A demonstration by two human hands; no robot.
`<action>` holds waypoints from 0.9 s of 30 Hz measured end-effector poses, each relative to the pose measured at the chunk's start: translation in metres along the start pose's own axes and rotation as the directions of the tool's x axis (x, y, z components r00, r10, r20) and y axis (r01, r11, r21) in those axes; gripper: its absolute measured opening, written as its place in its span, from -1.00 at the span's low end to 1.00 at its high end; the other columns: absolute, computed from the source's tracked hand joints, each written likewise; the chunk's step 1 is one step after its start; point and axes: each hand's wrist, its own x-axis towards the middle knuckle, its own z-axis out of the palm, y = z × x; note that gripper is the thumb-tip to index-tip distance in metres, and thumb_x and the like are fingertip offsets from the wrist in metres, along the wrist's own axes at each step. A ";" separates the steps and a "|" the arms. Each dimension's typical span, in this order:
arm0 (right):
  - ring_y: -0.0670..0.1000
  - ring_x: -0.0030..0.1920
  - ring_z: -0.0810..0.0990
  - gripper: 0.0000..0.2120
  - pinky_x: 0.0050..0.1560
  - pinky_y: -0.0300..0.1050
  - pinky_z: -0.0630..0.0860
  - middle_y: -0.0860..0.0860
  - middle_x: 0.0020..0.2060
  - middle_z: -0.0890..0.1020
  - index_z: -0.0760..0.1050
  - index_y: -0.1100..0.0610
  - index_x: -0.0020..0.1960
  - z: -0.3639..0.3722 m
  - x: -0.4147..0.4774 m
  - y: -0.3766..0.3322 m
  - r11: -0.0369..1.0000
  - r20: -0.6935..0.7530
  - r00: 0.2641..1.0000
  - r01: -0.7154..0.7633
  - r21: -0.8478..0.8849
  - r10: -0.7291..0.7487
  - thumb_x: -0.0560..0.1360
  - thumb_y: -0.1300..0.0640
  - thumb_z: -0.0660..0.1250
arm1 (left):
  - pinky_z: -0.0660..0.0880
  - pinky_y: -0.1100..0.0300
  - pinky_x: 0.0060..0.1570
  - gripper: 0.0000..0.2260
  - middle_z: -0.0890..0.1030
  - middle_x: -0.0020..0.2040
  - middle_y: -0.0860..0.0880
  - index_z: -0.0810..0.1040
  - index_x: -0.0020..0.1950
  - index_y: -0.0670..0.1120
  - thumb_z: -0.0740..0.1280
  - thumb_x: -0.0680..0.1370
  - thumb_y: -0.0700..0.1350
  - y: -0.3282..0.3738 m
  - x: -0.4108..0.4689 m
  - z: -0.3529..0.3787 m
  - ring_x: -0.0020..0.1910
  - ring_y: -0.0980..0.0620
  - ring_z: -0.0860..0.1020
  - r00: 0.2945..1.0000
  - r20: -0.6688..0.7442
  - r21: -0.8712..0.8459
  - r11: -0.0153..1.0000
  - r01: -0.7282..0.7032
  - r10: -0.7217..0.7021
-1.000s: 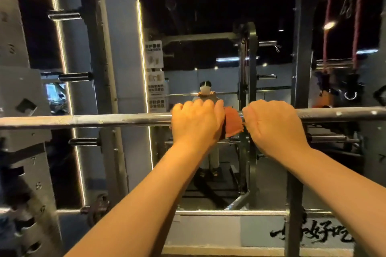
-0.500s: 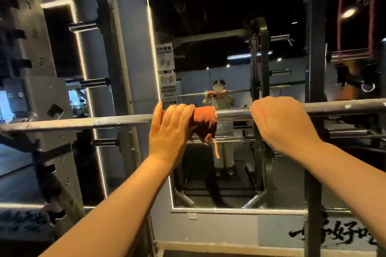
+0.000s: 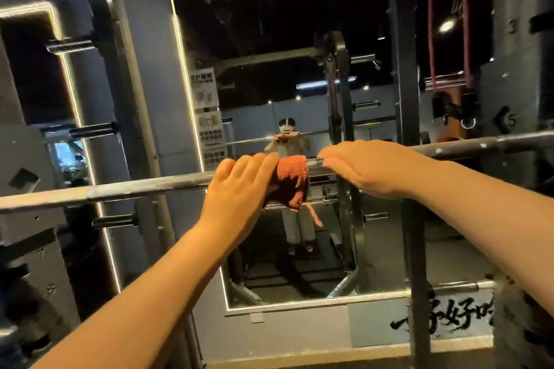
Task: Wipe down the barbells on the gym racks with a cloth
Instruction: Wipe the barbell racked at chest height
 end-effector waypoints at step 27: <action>0.03 0.00 0.59 -0.71 0.02 0.11 0.57 -0.05 0.07 0.63 0.39 -0.05 0.31 0.006 -0.009 0.022 0.985 -0.031 0.987 -0.162 -0.053 0.160 0.71 0.06 -0.03 | 0.35 -0.17 0.35 -0.50 0.53 0.22 -0.11 0.43 0.36 -0.10 0.42 0.46 0.00 0.034 0.004 0.024 0.20 -0.18 0.49 0.968 -0.113 -0.126 0.970 0.209 -0.223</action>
